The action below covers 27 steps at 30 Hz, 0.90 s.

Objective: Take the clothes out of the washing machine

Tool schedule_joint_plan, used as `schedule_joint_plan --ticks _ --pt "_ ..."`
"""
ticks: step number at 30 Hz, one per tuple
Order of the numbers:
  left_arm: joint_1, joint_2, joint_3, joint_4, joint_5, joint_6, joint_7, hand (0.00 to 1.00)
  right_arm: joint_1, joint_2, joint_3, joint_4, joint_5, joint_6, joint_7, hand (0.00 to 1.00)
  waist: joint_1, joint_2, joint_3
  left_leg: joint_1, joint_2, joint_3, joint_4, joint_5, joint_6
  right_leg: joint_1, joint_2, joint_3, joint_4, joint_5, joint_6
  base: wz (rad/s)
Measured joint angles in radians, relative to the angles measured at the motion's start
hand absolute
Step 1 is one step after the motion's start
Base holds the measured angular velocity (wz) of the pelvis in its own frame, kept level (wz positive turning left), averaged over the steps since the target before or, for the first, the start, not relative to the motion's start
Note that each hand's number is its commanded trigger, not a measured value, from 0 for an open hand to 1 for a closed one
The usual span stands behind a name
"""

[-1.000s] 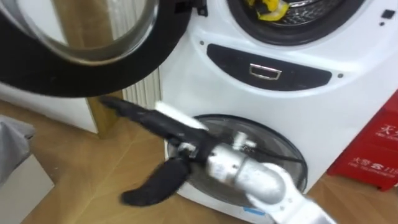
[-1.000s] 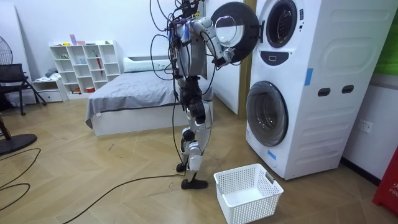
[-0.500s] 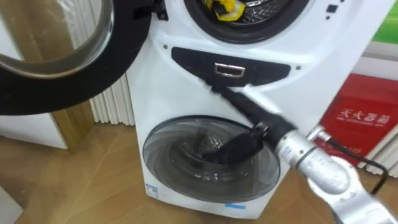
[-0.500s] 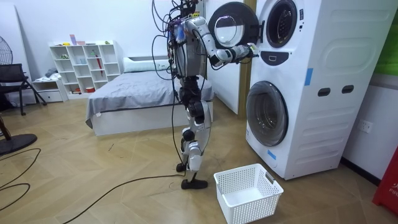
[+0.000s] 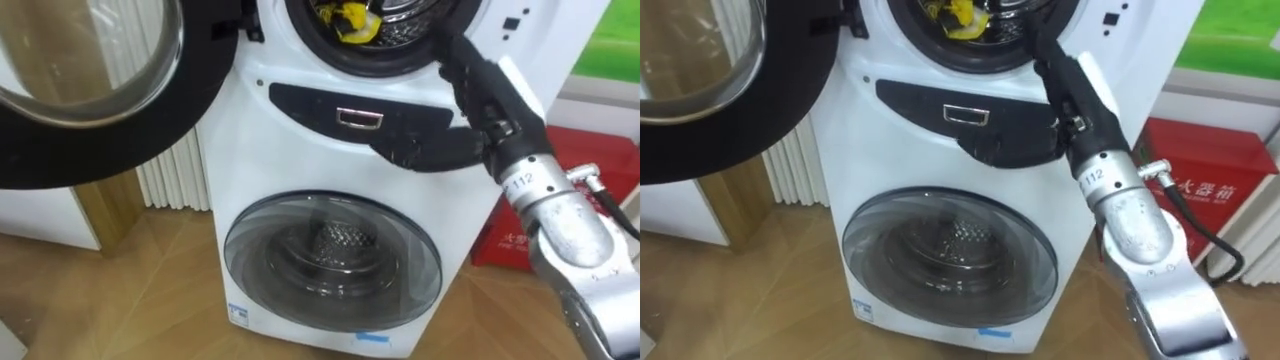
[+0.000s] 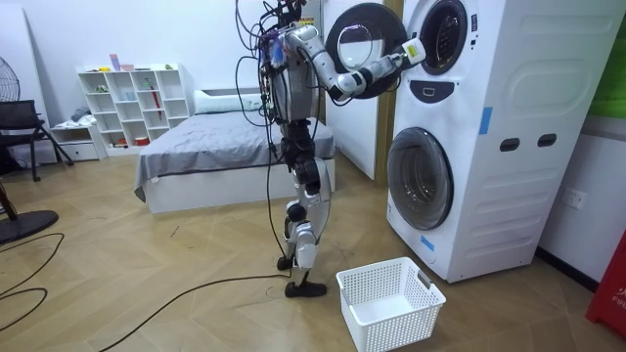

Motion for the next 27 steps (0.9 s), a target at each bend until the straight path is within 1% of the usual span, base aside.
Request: schedule_joint_plan --ticks 2,6,8,10,11,12,13,14,15,16,17,18,19,20,21,22,23,24,25,26,27 --pt "0.004 -0.002 0.002 0.0 0.002 0.001 0.0 0.0 0.0 0.012 0.0 -0.001 0.035 0.0 -0.002 0.0 0.015 0.002 0.0014 0.005 0.0 0.002 0.0 0.0 0.0 0.005 0.0 0.005 -0.001 0.0 0.0 -0.06" --pt "0.01 -0.004 0.002 0.001 0.002 0.002 0.0 0.0 -0.001 0.026 0.0 -0.001 0.069 0.0 -0.006 0.0 0.026 0.009 0.0061 0.005 0.001 0.002 0.001 0.0 0.0 0.002 0.001 0.008 0.001 0.0 0.0 -0.01" --pt "0.01 -0.004 0.001 0.0 0.002 0.008 0.004 0.0 -0.001 0.039 0.0 -0.001 0.089 0.0 -0.011 0.0 0.03 0.009 0.0064 -0.01 0.007 -0.001 0.02 -0.005 0.0 -0.003 0.001 0.007 0.003 -0.001 -0.001 0.02" --pt "0.01 -0.004 0.0 0.0 0.002 0.009 0.007 0.0 -0.001 0.04 0.0 0.002 0.119 0.0 -0.014 0.0 0.029 0.013 0.009 -0.033 0.014 -0.004 0.075 -0.023 -0.004 -0.002 0.004 0.005 0.01 -0.003 -0.003 0.05" --pt "0.012 -0.003 0.001 -0.003 0.002 0.01 0.007 0.0 -0.001 0.041 0.0 0.005 0.125 0.0 -0.019 0.0 0.037 0.016 0.0105 -0.049 0.019 -0.002 0.124 -0.037 -0.005 -0.004 0.007 0.009 0.027 -0.012 -0.006 -0.09" --pt "0.02 -0.003 0.002 -0.002 0.001 0.01 0.007 0.0 -0.002 0.042 0.0 0.007 0.125 -0.003 -0.023 0.0 0.05 0.022 0.0143 -0.075 0.028 0.0 0.2 -0.06 -0.008 -0.012 0.01 0.017 0.049 -0.026 -0.01 -0.15" --pt "0.022 -0.003 0.001 0.0 0.0 0.009 0.006 0.0 -0.003 0.046 0.0 0.013 0.123 -0.007 -0.023 0.0 0.055 0.024 0.0154 -0.094 0.031 -0.002 0.248 -0.069 -0.01 -0.016 0.011 0.021 0.06 -0.037 -0.014 -0.2" --pt "0.028 -0.003 0.002 0.003 -0.004 0.009 0.006 0.0 -0.003 0.061 0.001 0.039 0.123 -0.024 -0.025 0.0 0.064 0.03 0.0193 -0.124 0.043 -0.001 0.335 -0.079 -0.014 -0.018 0.012 0.023 0.088 -0.056 -0.019 -0.15" --pt "0.034 -0.002 0.002 0.003 -0.004 0.01 0.005 0.0 -0.003 0.074 0.004 0.06 0.128 -0.024 -0.033 0.0 0.069 0.028 0.0178 -0.148 0.049 -0.002 0.389 -0.08 -0.015 -0.017 0.012 0.021 0.11 -0.071 -0.025 -0.06" --pt "0.041 -0.003 0.004 0.004 -0.004 0.013 0.004 0.0 -0.003 0.077 0.004 0.075 0.132 -0.024 -0.039 0.0 0.071 0.025 0.0141 -0.168 0.055 0.0 0.428 -0.08 -0.015 -0.017 0.013 0.02 0.133 -0.087 -0.03 0.05" --pt "0.042 -0.003 0.003 0.006 -0.005 0.016 0.004 0.0 -0.004 0.077 0.004 0.08 0.137 -0.024 -0.044 0.0 0.07 0.023 0.0129 -0.173 0.057 0.0 0.439 -0.08 -0.015 -0.018 0.013 0.02 0.14 -0.092 -0.032 0.24" --pt "0.043 -0.004 0.003 0.007 -0.006 0.023 0.003 0.0 -0.005 0.08 0.003 0.09 0.148 -0.024 -0.055 0.0 0.066 0.015 0.0098 -0.195 0.057 -0.001 0.463 -0.076 -0.021 -0.017 0.013 0.021 0.147 -0.103 -0.036 0.37" --pt "0.043 -0.006 0.001 0.004 -0.003 0.024 0.002 0.0 -0.012 0.081 0.001 0.11 0.156 -0.024 -0.065 0.0 0.065 0.009 0.0083 -0.23 0.053 -0.004 0.439 -0.079 -0.029 -0.016 0.013 0.02 0.145 -0.112 -0.044 0.36" --pt "0.044 -0.009 0.002 0.001 -0.003 0.024 0.002 0.0 -0.019 0.08 0.001 0.124 0.161 -0.024 -0.067 0.0 0.066 0.004 0.0057 -0.251 0.047 -0.008 0.413 -0.077 -0.032 -0.017 0.011 0.018 0.144 -0.114 -0.044 0.15" --pt "0.052 -0.013 0.002 -0.015 0.002 0.024 0.002 0.0 -0.027 0.079 -0.002 0.138 0.166 -0.02 -0.074 0.0 0.075 0.002 0.0027 -0.297 0.039 -0.017 0.339 -0.065 -0.037 -0.015 0.008 0.018 0.144 -0.12 -0.04 0.0" --pt "0.061 -0.013 0.003 -0.026 0.003 0.024 0.002 0.0 -0.03 0.079 -0.002 0.139 0.165 -0.02 -0.076 0.0 0.078 0.002 0.0027 -0.317 0.038 -0.015 0.29 -0.052 -0.042 -0.013 0.007 0.016 0.144 -0.124 -0.037 -0.06" --pt "0.073 -0.01 0.006 -0.034 0.004 0.023 0.002 0.0 -0.036 0.079 -0.002 0.141 0.169 -0.02 -0.077 0.0 0.085 0.0 0.0032 -0.348 0.036 -0.012 0.212 0.024 -0.036 -0.009 0.002 0.013 0.144 -0.129 -0.026 -0.13" --pt "0.086 -0.01 0.01 -0.034 0.003 0.023 0.001 0.0 -0.047 0.079 -0.001 0.152 0.176 -0.02 -0.079 0.0 0.093 0.002 0.0021 -0.345 0.031 -0.018 0.15 0.102 -0.034 0.008 -0.007 0.013 0.14 -0.138 -0.019 -0.14" --pt "0.091 -0.009 0.011 -0.035 0.003 0.023 0.0 0.0 -0.051 0.078 -0.001 0.155 0.177 -0.02 -0.085 0.0 0.094 0.0 -0.001 -0.338 0.023 -0.022 0.133 0.135 -0.032 0.018 -0.009 0.015 0.14 -0.142 -0.014 0.0" --pt "0.094 -0.004 0.011 -0.036 0.001 0.023 -0.002 0.0 -0.056 0.076 -0.001 0.155 0.182 -0.021 -0.099 0.0 0.086 -0.014 -0.006 -0.321 0.004 -0.031 0.11 0.18 -0.007 0.02 -0.018 0.015 0.137 -0.155 -0.001 0.15" --pt "0.093 -0.004 0.01 -0.037 0.0 0.02 -0.003 0.0 -0.063 0.078 -0.001 0.155 0.186 -0.021 -0.107 0.0 0.078 -0.029 -0.0094 -0.313 -0.014 -0.03 0.115 0.185 0.005 0.033 -0.034 0.012 0.121 -0.159 0.01 0.16"
